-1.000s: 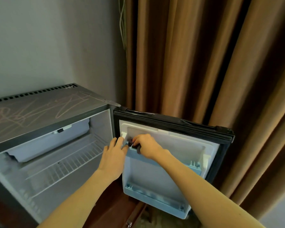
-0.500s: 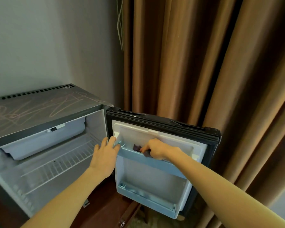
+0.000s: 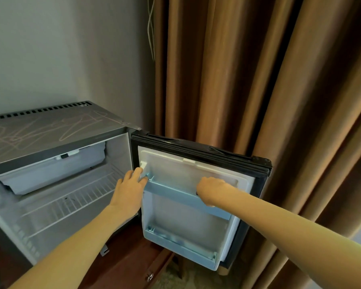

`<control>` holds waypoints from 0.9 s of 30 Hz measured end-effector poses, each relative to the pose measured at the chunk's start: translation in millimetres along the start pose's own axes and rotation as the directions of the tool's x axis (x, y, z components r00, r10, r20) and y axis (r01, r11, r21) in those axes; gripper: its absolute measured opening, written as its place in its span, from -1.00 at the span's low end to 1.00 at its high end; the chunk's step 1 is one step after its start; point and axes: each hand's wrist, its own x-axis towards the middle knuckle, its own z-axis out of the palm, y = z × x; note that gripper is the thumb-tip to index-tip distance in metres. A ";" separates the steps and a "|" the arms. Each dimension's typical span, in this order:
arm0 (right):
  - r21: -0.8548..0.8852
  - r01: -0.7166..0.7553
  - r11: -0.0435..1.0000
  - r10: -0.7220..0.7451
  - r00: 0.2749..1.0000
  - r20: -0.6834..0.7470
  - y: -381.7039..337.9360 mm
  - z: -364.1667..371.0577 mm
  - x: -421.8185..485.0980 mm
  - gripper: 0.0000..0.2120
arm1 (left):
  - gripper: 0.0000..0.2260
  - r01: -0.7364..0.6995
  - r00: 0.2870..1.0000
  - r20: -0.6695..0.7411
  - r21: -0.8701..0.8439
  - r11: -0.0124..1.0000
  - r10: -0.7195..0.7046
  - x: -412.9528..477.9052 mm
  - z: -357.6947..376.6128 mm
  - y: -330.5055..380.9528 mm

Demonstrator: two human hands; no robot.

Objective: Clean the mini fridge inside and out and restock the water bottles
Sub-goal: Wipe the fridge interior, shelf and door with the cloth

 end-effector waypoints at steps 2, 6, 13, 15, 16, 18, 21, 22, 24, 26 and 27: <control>-0.087 -0.066 0.994 0.068 0.997 0.022 -11.4 0.8 3.0 -0.65 | -0.49 -0.002 1.000 -0.004 -0.001 1.000 0.002 0.9 0.0 0.4; -0.210 -0.152 0.966 0.171 0.983 0.071 -29.9 -6.7 2.1 -0.65 | -0.47 -0.012 1.000 -0.021 -0.004 1.000 0.012 1.1 4.0 -2.5; -0.030 -0.131 0.991 0.130 0.990 -0.053 -3.9 -15.7 -24.6 -0.71 | -0.42 -0.032 0.995 -0.092 -0.036 0.999 0.028 -0.3 14.0 -7.6; 0.040 -0.139 0.989 0.144 0.980 -0.138 10.4 -2.8 -39.0 -0.77 | -0.42 -0.035 0.992 -0.121 -0.041 0.999 0.030 0.6 17.9 -9.2; 0.085 -0.135 0.987 0.148 0.973 -0.177 17.0 5.8 -46.2 -0.78 | -0.42 -0.037 0.990 -0.136 -0.045 0.998 0.030 1.1 20.2 -10.0; 0.243 -0.093 0.966 0.163 0.944 -0.288 28.8 28.2 -56.1 -0.72 | -0.42 -0.048 0.985 -0.168 -0.054 0.997 0.038 3.2 27.6 -12.8; 0.466 0.006 0.885 0.236 0.856 -0.460 28.7 57.9 -74.7 -0.54 | -0.41 -0.069 0.982 -0.177 -0.040 0.997 0.061 4.4 33.5 -15.0; 0.500 0.038 0.865 0.261 0.818 -0.513 25.9 64.5 -79.7 -0.52 | -0.42 -0.072 0.982 -0.179 -0.042 0.997 0.063 4.2 34.6 -15.4; 0.517 0.064 0.854 0.309 0.735 -0.603 24.3 71.8 -85.7 -0.51 | -0.43 -0.070 0.982 -0.179 -0.053 0.996 0.060 3.7 35.6 -16.2; 0.515 0.078 0.854 0.367 0.611 -0.702 36.3 62.0 -92.4 -0.54 | -0.43 -0.072 0.980 -0.187 -0.051 0.996 0.062 3.7 35.5 -16.5; 0.516 0.104 0.850 0.388 0.539 -0.748 44.7 49.5 -97.9 -0.57 | -0.42 -0.077 0.980 -0.189 -0.055 0.996 0.065 4.0 35.4 -16.3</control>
